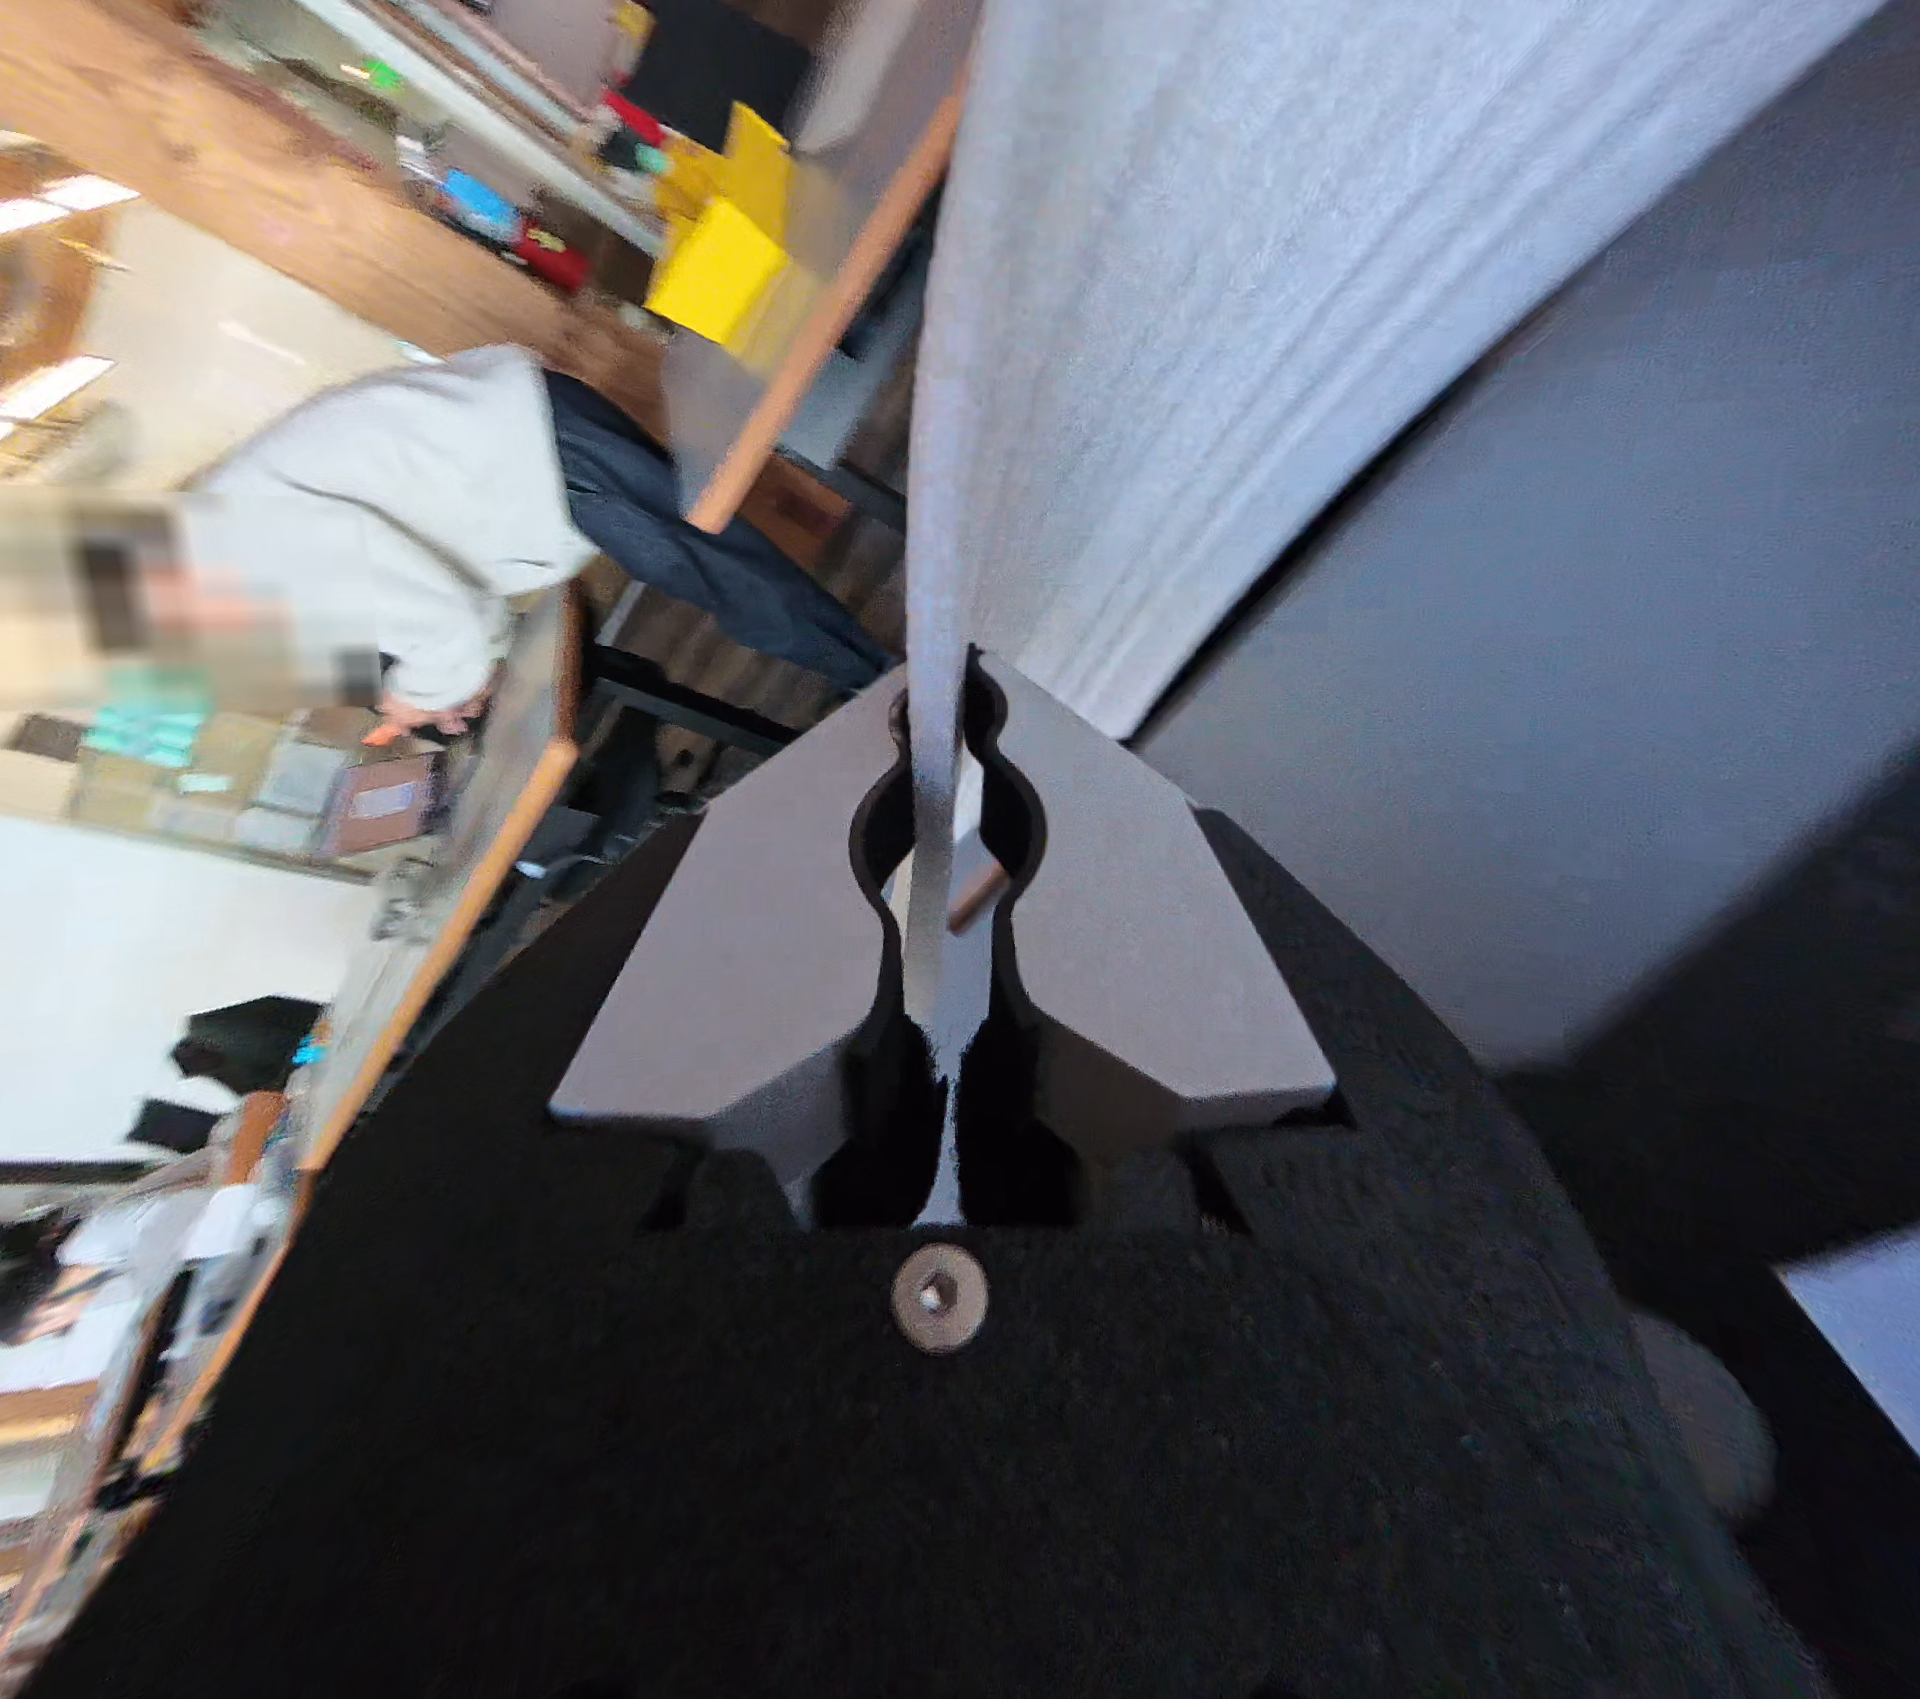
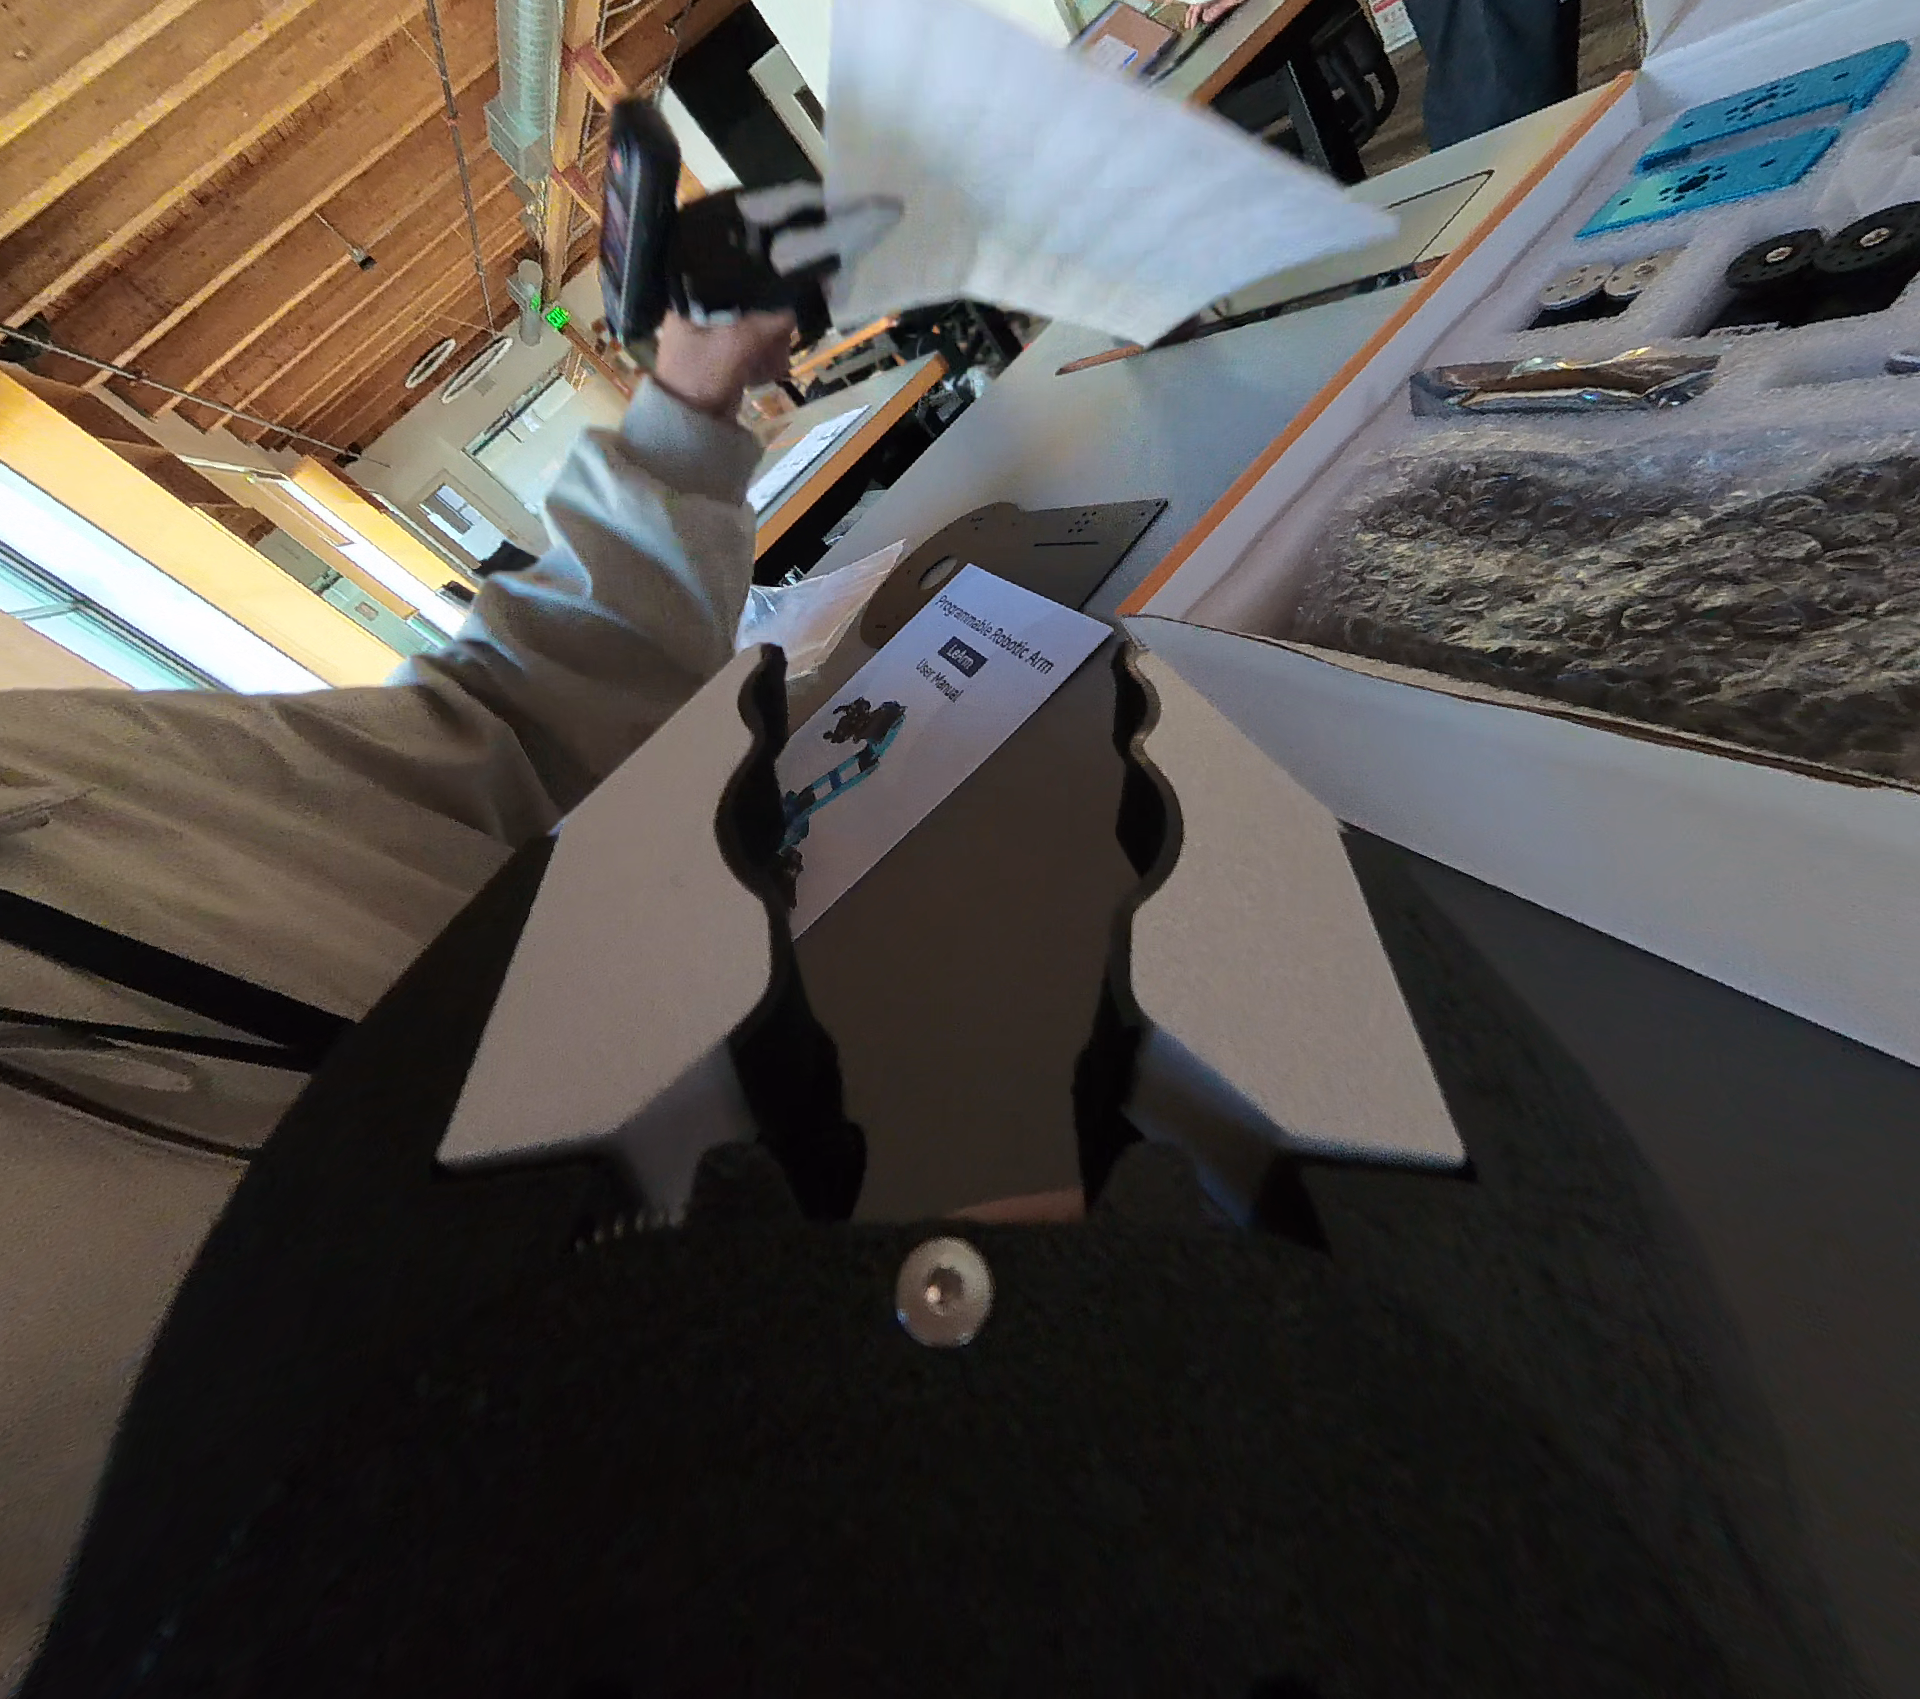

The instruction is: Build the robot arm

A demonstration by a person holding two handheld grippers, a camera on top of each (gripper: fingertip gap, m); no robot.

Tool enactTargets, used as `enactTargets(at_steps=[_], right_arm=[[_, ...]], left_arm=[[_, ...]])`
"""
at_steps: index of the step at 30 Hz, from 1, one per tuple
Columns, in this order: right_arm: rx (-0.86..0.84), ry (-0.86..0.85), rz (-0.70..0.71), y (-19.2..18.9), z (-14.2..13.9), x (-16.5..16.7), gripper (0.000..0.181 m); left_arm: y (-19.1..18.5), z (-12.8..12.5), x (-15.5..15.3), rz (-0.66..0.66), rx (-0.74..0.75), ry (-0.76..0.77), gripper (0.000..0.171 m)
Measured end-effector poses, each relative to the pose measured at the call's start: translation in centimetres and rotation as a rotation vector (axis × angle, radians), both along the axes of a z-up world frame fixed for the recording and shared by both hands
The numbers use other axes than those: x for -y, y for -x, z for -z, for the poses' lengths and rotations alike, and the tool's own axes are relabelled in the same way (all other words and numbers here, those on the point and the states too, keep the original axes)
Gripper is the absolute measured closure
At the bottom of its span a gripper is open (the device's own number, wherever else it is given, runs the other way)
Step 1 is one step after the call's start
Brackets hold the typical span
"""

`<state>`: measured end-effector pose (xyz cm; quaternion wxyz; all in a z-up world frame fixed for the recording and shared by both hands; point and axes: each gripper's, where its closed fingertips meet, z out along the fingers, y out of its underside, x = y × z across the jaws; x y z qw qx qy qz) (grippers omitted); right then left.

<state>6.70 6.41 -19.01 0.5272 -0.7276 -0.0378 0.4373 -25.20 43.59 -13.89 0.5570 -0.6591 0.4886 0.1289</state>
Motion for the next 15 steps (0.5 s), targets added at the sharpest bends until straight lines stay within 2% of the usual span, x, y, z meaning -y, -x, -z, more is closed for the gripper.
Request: enactTargets(at_steps=[2,3,5,9,12,15], right_arm=[[0.002,0.003,0.008,-0.5,0.1,0.3,0.119],[-0.004,0.002,0.014,-0.8,0.1,0.4,0.119],[-0.02,-0.003,0.023,-1.4,-0.1,0.8,0.119],[-0.027,-0.001,0.045,-2.9,0.3,1.7,0.119],[-0.039,0.013,0.058,-4.3,0.8,2.2,0.119],[-0.042,0.022,0.075,-5.6,0.9,2.7,0.12]], left_arm=[[-1.5,-3.2,-1.6,-0.022,0.008,-0.092,0.168],[-2.6,-3.8,-1.9,-0.013,-0.002,-0.12,0.168],[-4.7,-2.8,-2.2,0.023,-0.071,-0.155,0.168],[-6.9,5.5,-3.2,0.072,-0.316,-0.172,0.168],[-7.3,12.6,-3.9,0.08,-0.456,-0.094,0.168],[-7.1,16.3,-4.6,0.104,-0.571,-0.095,0.167]])
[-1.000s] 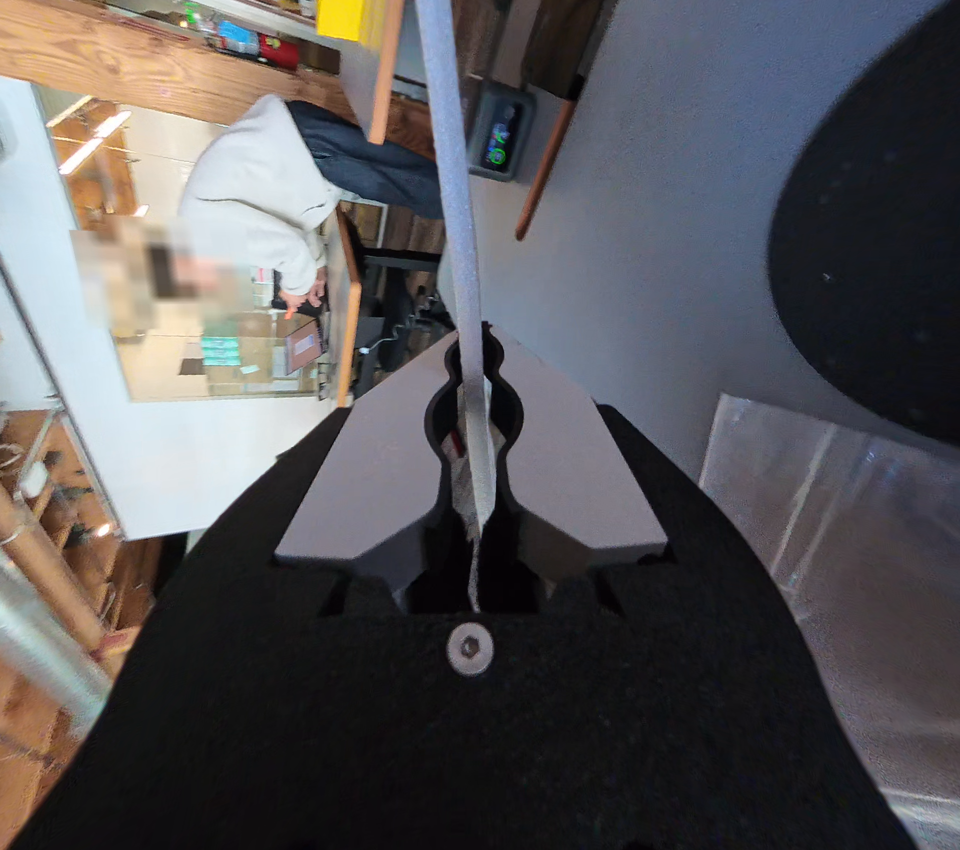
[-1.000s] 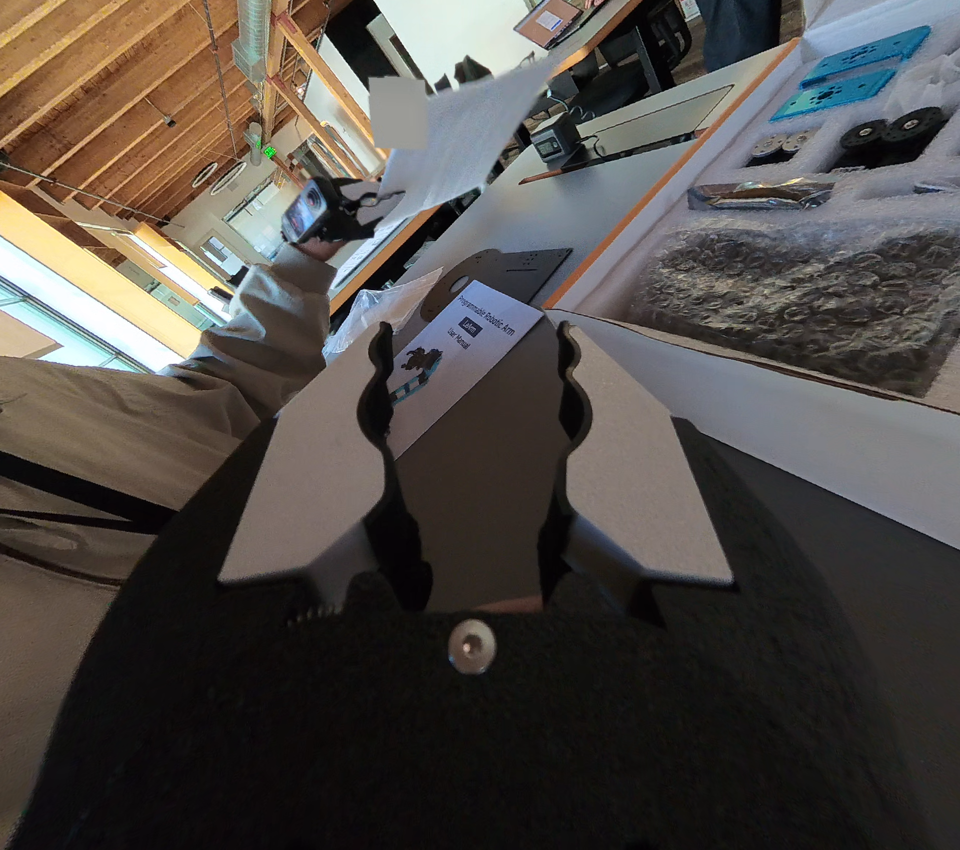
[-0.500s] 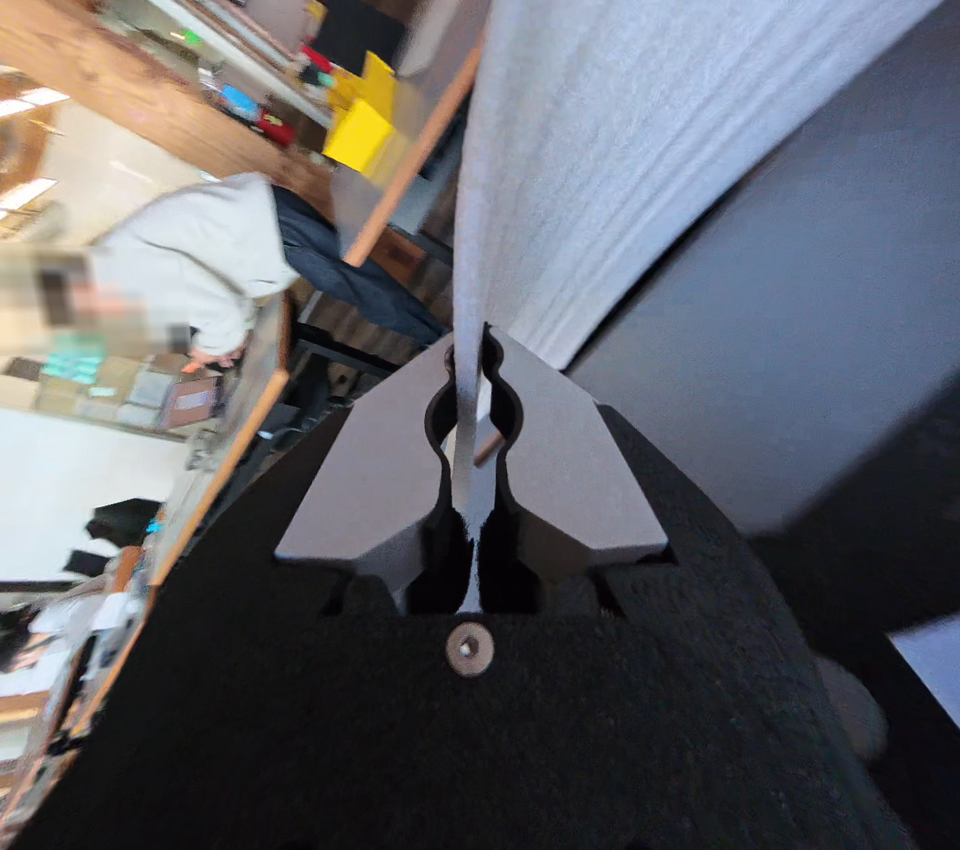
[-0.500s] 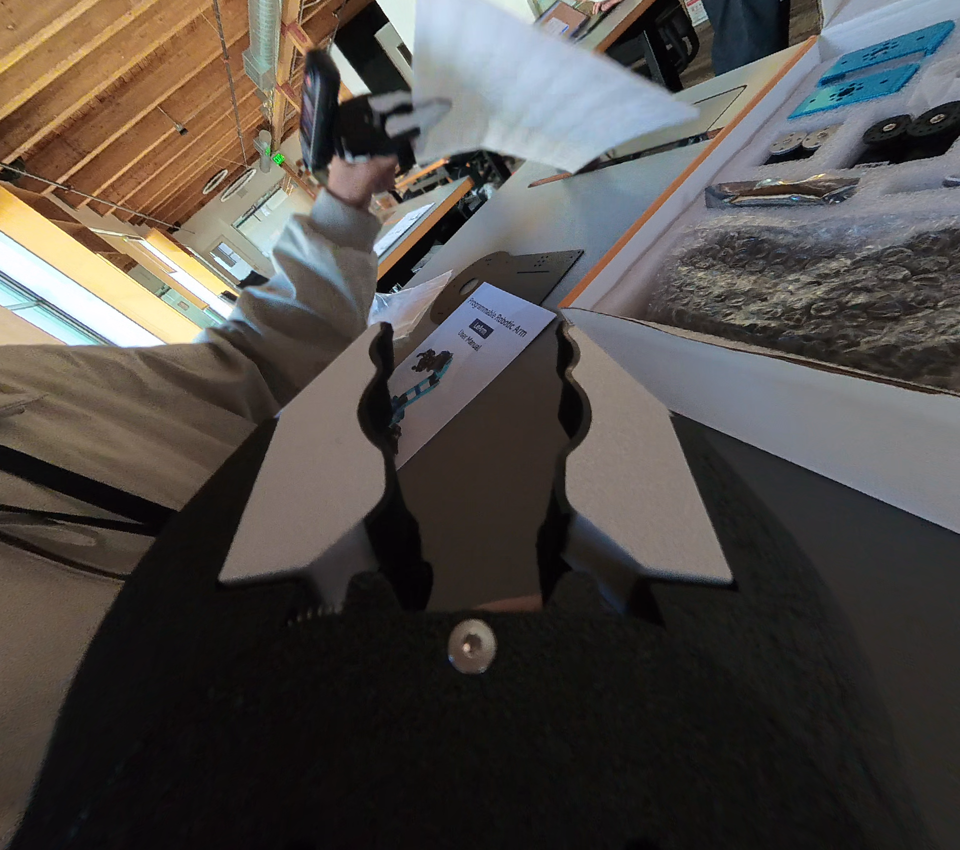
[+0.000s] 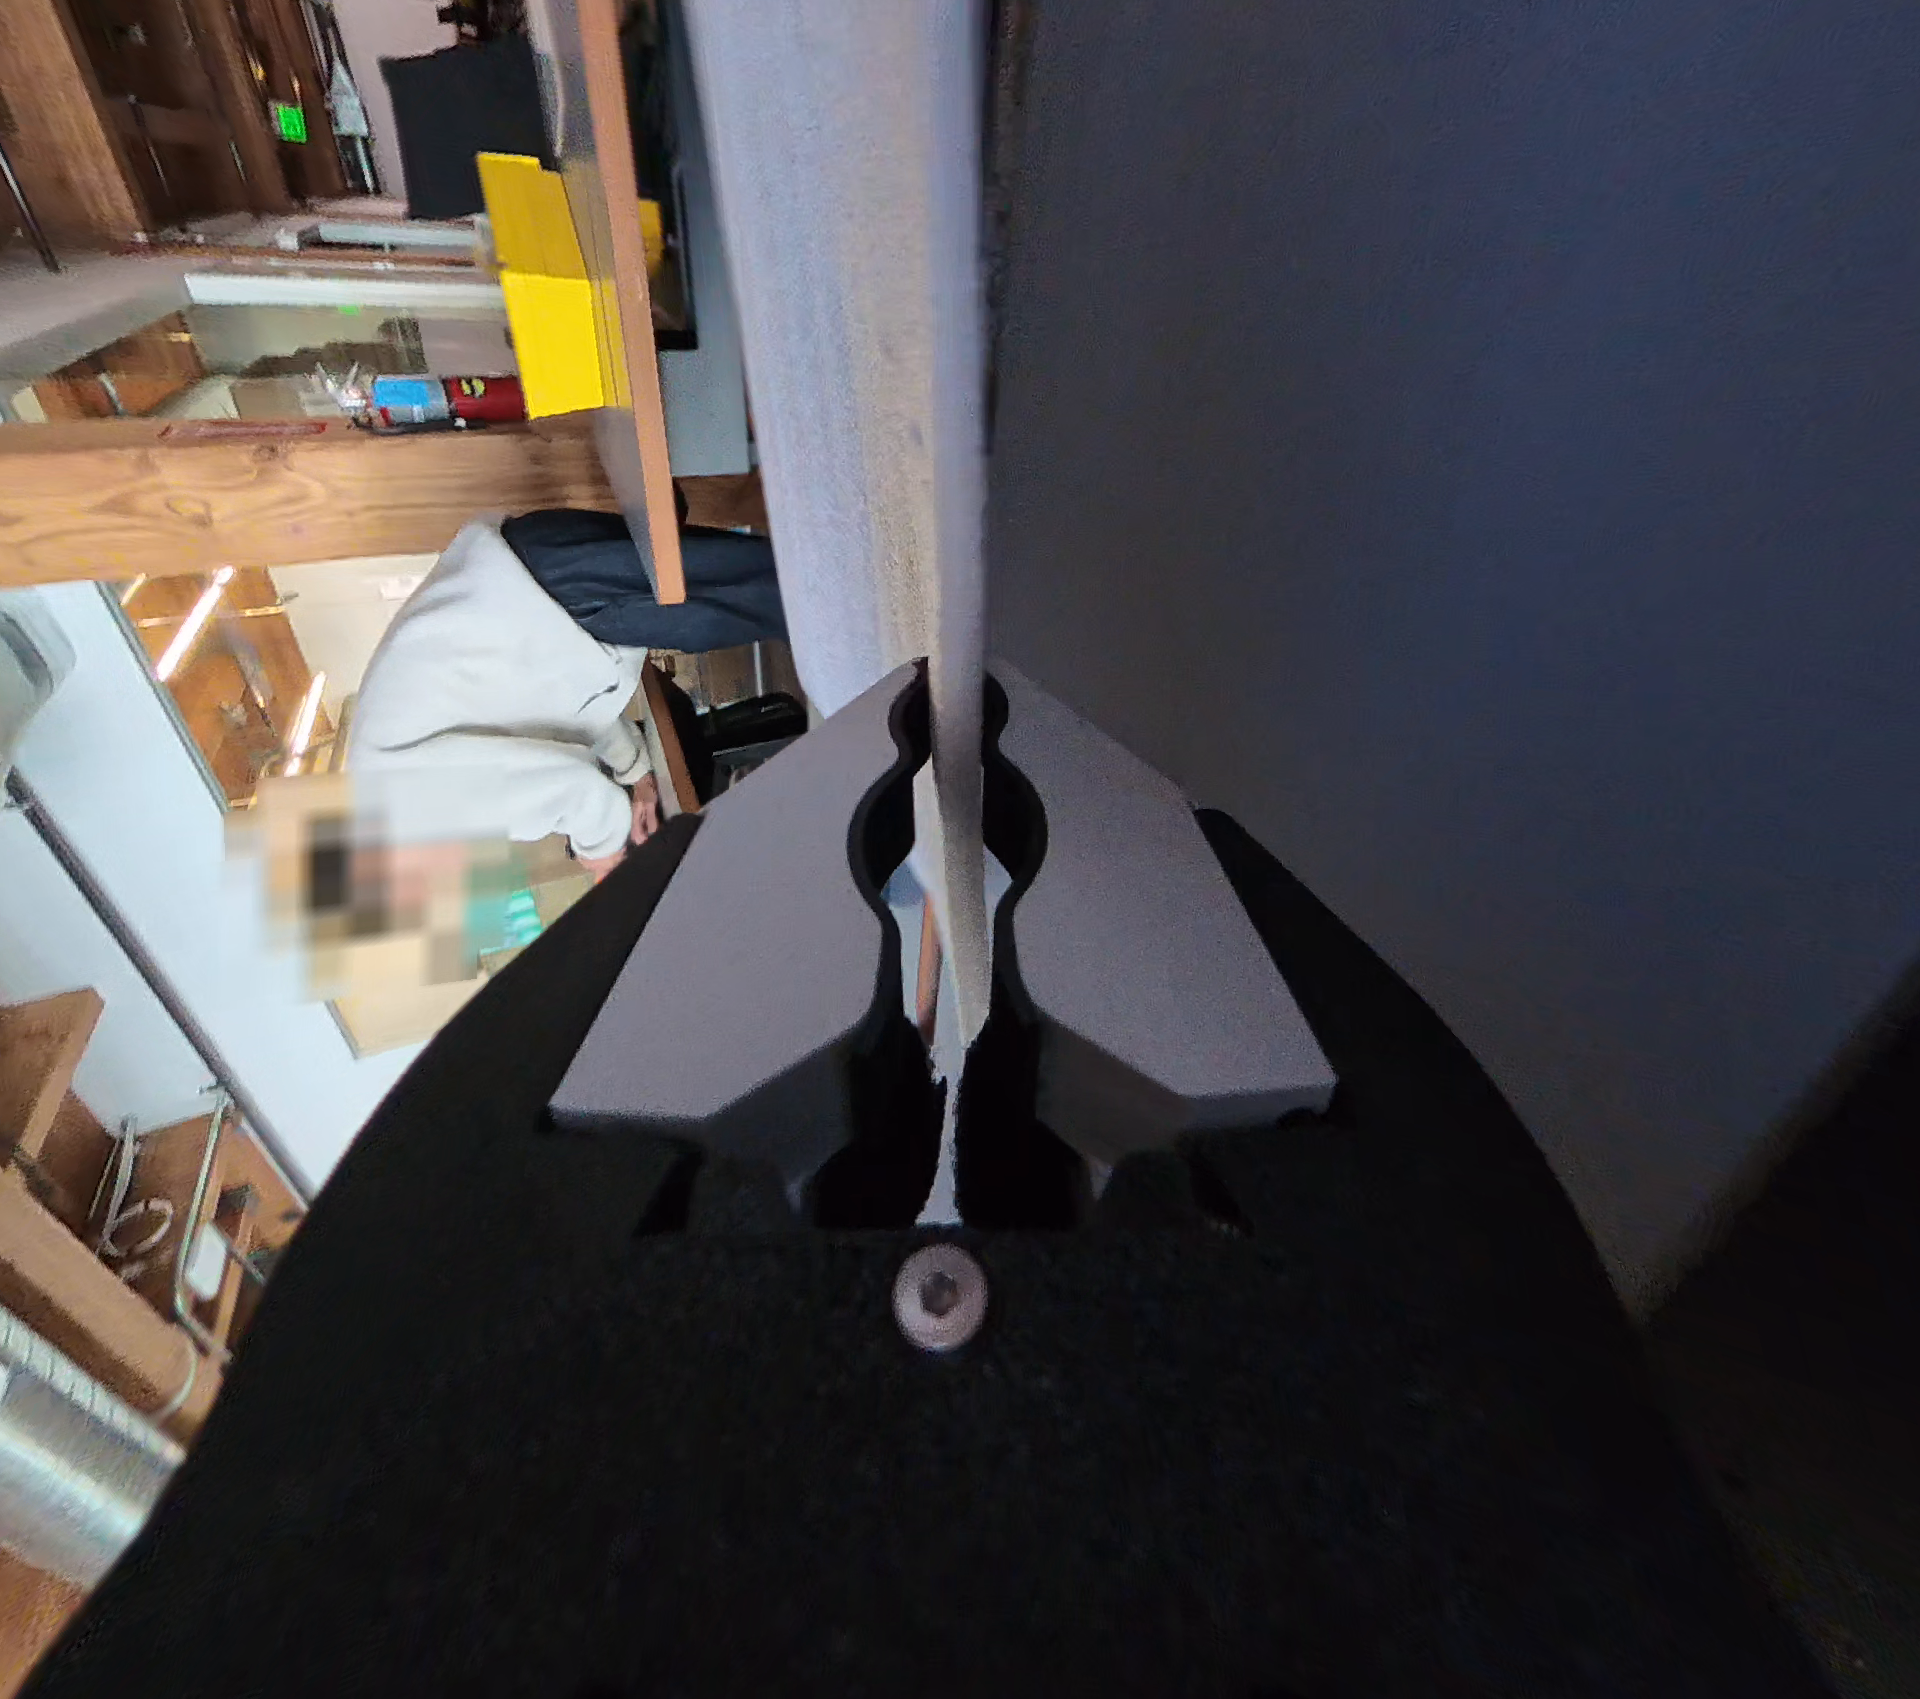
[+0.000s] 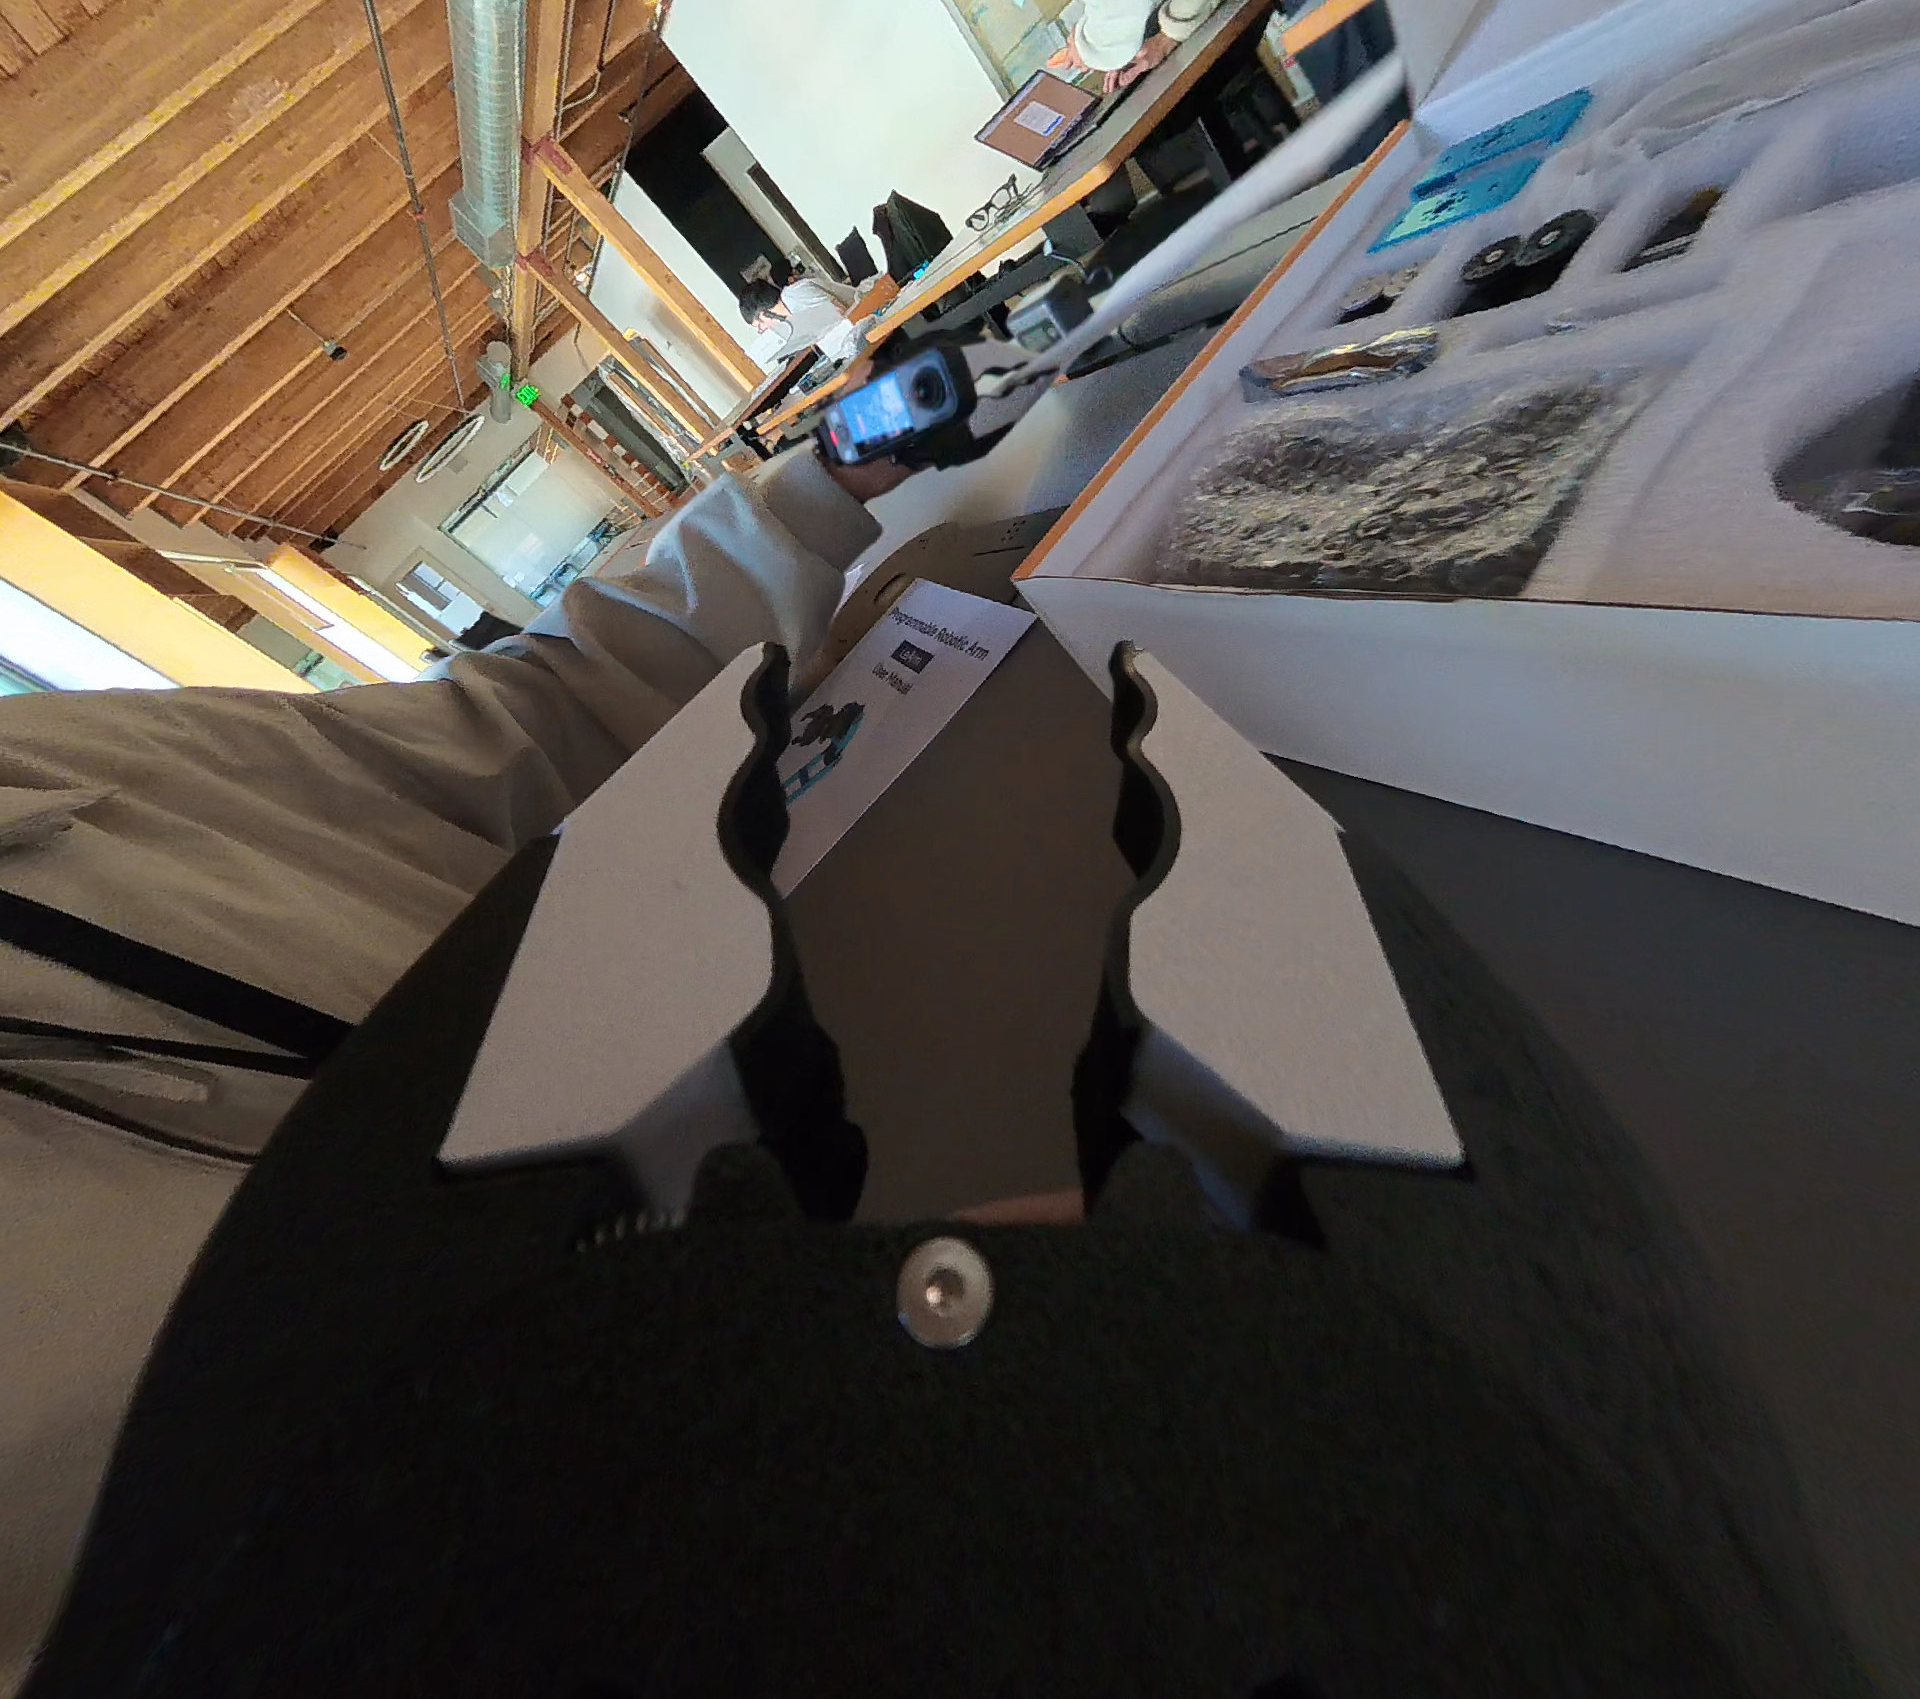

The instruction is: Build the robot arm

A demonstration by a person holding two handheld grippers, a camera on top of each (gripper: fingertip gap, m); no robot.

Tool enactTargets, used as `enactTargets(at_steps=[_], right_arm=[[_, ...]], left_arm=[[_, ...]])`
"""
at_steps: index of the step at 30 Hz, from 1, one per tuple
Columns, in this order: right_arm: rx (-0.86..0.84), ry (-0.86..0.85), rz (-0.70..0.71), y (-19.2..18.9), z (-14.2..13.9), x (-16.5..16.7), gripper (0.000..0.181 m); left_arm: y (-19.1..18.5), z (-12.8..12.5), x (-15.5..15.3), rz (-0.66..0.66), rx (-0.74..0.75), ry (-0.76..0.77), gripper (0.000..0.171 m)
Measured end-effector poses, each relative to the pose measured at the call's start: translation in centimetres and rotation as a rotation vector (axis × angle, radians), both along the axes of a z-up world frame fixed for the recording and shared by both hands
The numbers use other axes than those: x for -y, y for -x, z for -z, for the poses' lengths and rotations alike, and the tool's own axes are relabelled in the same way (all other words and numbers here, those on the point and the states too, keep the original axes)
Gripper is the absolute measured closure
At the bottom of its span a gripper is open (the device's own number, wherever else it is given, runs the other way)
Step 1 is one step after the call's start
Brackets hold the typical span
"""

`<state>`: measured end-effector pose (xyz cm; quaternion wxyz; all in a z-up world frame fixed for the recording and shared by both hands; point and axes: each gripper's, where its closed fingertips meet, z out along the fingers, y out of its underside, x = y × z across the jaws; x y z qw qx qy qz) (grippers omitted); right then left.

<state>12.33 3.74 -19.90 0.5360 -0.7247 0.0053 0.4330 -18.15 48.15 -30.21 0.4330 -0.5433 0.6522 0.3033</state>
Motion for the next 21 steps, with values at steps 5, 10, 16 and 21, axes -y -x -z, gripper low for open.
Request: enactTargets(at_steps=[5,10,16,21], right_arm=[[0.002,-0.003,0.026,-1.8,0.0,0.8,0.12],[-0.047,-0.006,0.032,-2.8,0.0,0.6,0.12],[-0.037,-0.014,0.0,-1.8,0.1,0.4,0.12],[-0.052,-0.014,-0.006,-2.0,0.2,0.4,0.12]], left_arm=[[1.3,3.2,0.8,-0.013,0.028,0.235,0.16],[0.1,3.6,2.6,-0.073,0.164,0.472,0.145],[0.3,3.4,3.7,-0.095,0.226,0.585,0.133],[1.4,2.7,4.7,-0.114,0.27,0.624,0.128]])
